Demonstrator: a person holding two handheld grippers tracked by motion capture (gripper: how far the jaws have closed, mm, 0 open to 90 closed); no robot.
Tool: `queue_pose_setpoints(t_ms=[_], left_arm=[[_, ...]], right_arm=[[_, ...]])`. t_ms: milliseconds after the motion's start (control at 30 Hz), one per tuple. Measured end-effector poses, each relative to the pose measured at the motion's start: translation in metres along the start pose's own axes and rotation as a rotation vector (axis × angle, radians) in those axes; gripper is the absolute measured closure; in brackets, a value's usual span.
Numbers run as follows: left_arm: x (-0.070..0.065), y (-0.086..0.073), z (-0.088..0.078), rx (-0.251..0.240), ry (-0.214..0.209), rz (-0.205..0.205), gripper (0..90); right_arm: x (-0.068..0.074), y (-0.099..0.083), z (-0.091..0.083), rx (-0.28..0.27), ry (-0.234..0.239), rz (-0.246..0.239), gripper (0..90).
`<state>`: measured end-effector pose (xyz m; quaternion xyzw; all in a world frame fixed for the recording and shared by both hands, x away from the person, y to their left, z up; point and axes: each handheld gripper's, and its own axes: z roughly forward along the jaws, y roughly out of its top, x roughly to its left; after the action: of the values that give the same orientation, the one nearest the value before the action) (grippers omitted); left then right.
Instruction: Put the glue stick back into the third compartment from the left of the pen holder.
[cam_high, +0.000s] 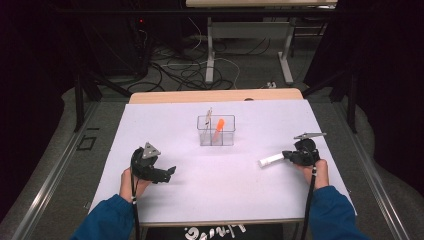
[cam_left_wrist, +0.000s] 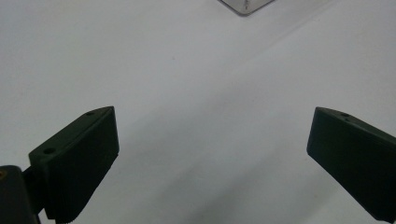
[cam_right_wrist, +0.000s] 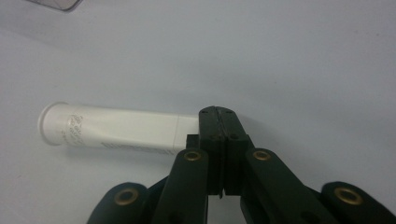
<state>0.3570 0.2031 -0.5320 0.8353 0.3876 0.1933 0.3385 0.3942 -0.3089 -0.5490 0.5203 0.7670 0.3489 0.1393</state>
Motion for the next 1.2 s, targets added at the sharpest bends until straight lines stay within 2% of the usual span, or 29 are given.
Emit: queue_pose_setpoints(t_ms=[67,200,300,467,533,633,667,733,867,1033,1133,1167,1200], left_arm=[[0.000,0.000,-0.001,0.004,-0.001,0.001,2.1],[0.000,0.000,-0.001,-0.014,0.004,-0.005,2.1],[0.000,0.000,0.000,0.004,-0.003,-0.002,2.1],[0.000,0.000,-0.001,-0.001,-0.001,0.004,2.1],[0.000,0.000,-0.001,-0.013,0.004,-0.005,2.1],[0.000,0.000,0.000,0.001,-0.003,-0.003,2.1],[0.000,0.001,0.000,0.001,-0.003,0.003,2.1],[0.000,0.001,0.000,-0.001,-0.002,0.005,2.1],[0.000,0.000,-0.001,-0.014,0.004,-0.005,2.1],[0.000,0.001,0.000,0.003,-0.003,0.007,2.1],[-0.001,0.000,0.001,-0.002,-0.004,0.000,2.1],[0.000,0.000,0.000,0.002,-0.005,0.007,2.1],[0.000,0.000,0.000,0.001,-0.003,0.004,2.1]], right_arm=[[0.001,0.000,0.000,0.005,0.010,-0.013,90.0],[0.007,0.001,0.000,0.028,0.019,0.002,90.0],[0.011,0.001,0.000,0.043,0.024,0.002,90.0],[0.014,0.001,-0.001,0.063,0.022,0.001,90.0],[0.015,0.002,-0.001,0.066,0.023,0.001,90.0],[0.018,0.001,-0.002,0.079,0.029,0.000,90.0],[0.018,0.001,-0.002,0.081,0.028,-0.013,90.0],[0.021,0.002,-0.002,0.089,0.032,-0.004,90.0],[0.027,0.002,-0.002,0.102,0.045,-0.016,90.0],[0.036,0.002,0.000,0.116,0.073,-0.018,90.0],[0.041,0.003,0.001,0.126,0.079,-0.045,90.0],[0.043,0.003,0.001,0.124,0.088,-0.034,90.0],[0.044,0.003,0.001,0.134,0.084,-0.057,90.0]])
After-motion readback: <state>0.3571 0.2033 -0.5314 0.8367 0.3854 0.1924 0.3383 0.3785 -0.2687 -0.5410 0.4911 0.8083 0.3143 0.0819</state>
